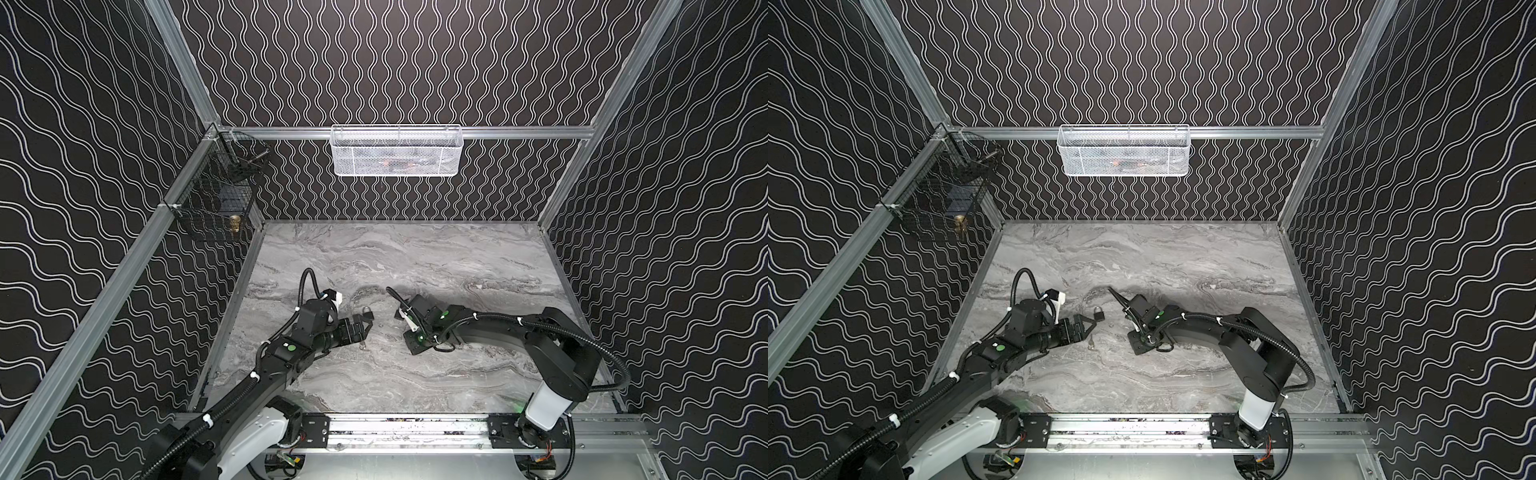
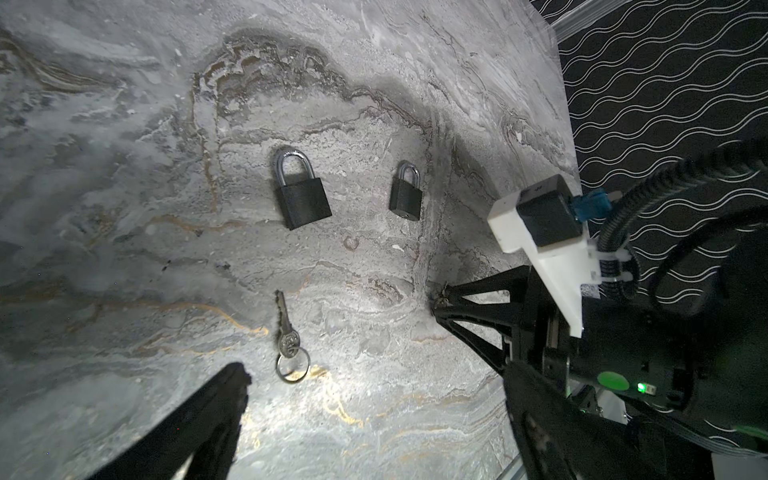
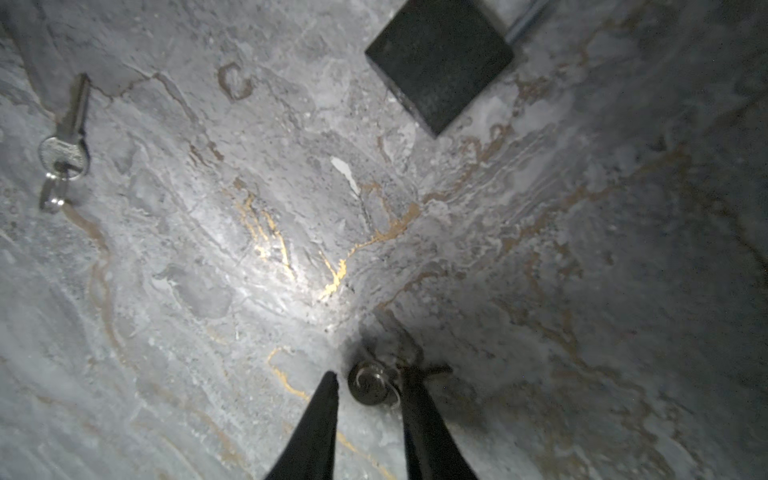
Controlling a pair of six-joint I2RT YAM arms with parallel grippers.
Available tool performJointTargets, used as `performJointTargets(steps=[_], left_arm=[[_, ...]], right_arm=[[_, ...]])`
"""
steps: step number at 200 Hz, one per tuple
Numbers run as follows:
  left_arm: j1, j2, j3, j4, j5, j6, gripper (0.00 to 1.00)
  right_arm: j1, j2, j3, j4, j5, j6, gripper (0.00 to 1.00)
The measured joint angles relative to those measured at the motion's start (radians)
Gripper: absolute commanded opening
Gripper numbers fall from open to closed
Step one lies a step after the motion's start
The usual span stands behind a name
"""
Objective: Unlock with the key
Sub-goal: 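Close the right gripper on the silver key nearest it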
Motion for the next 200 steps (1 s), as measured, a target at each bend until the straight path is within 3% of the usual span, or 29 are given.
performJointTargets(steps=[48, 133, 200], left_arm=[[-0.001, 0.010, -0.002, 0.003, 0.008, -0.002, 0.99], [-0.002, 0.026, -0.010, 0.023, 0.016, -0.003, 0.99], [-0.004, 0.043, -0.016, 0.048, 0.024, -0.006, 0.99]], right_arm=[[0.011, -0.001, 0.000, 0.000, 0.003, 0.000, 0.20], [0.028, 0.011, 0.002, -0.013, 0.027, 0.000, 0.20], [0.030, 0.026, 0.029, -0.014, 0.040, -0.014, 0.12]])
